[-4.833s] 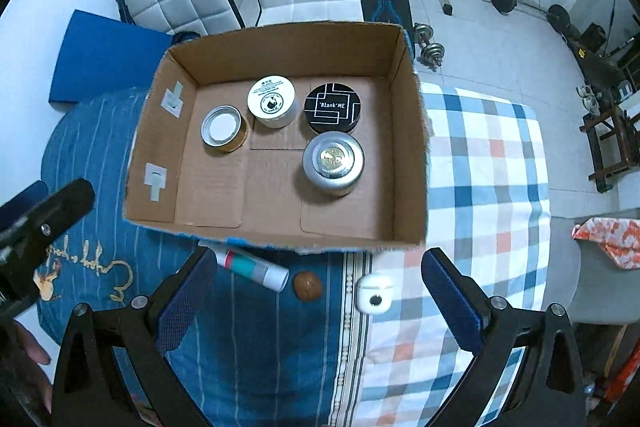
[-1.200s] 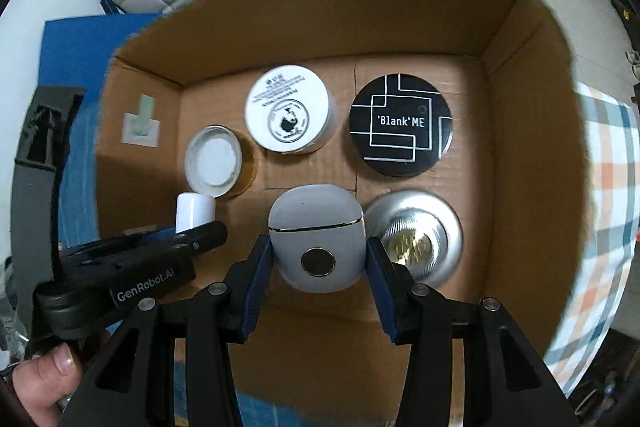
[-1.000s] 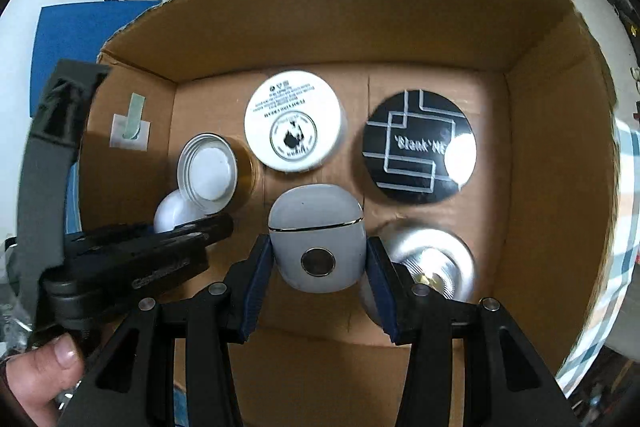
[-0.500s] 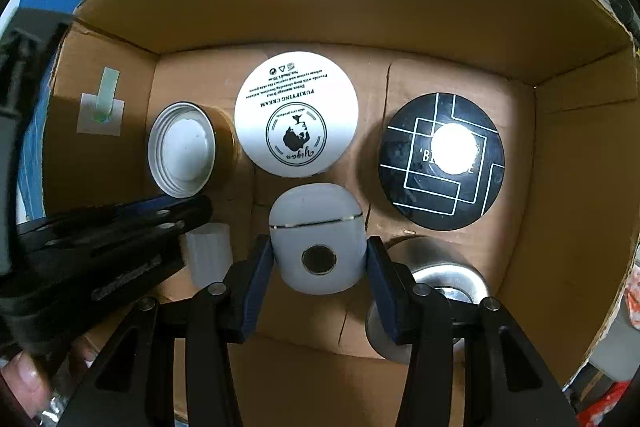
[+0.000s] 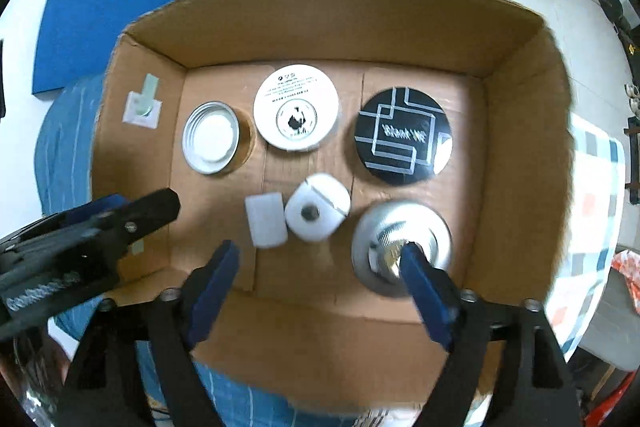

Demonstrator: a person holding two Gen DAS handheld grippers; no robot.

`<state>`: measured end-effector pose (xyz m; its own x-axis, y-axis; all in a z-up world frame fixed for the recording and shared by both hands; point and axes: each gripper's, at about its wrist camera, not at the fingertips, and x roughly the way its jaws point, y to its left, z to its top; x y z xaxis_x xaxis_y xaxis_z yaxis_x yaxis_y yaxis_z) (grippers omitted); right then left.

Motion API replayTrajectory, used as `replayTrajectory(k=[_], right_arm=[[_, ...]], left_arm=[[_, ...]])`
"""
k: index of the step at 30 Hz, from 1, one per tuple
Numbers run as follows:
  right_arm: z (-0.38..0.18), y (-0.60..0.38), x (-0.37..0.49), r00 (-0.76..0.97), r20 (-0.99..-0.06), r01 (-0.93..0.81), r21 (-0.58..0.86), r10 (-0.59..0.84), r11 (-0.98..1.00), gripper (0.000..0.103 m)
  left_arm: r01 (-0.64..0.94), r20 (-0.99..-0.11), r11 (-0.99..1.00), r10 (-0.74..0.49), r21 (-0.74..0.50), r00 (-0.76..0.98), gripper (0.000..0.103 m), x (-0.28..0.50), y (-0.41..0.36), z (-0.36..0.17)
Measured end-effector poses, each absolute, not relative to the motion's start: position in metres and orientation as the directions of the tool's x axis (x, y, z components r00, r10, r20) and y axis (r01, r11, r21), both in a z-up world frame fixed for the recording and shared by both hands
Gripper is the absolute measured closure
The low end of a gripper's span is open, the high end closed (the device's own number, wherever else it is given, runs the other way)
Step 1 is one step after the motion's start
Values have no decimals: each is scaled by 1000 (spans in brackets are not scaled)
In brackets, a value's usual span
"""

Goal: Organize rigid objects
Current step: 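Lower the cylinder and earbud case into the box and open both tools, then withdraw both tools from the box toward the spray bottle and brown ball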

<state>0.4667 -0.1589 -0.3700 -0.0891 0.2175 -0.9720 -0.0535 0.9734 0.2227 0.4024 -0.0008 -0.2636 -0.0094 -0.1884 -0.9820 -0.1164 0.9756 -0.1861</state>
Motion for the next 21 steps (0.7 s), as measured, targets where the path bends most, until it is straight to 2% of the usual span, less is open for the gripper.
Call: replayTrajectory(k=[1, 2, 8, 21], right_arm=[[-365, -162, 461, -79, -972, -56, 225, 220, 973, 1], [-362, -165, 456, -69, -973, -58, 223, 219, 973, 0], [-336, -166, 427, -1, -991, -76, 130, 131, 989, 0], [-255, -196, 376, 150, -984, -13, 92, 93, 996, 0]], left_arm=[[-113, -984, 978, -176, -176, 13, 6, 393, -3, -258], [-105, -988, 983, -146, -150, 51, 6, 384, -4, -249], [-63, -985, 993, -86, -96, 148, 6, 353, -31, -228], [-23, -950, 999, -26, -35, 313, 6, 317, -45, -166]])
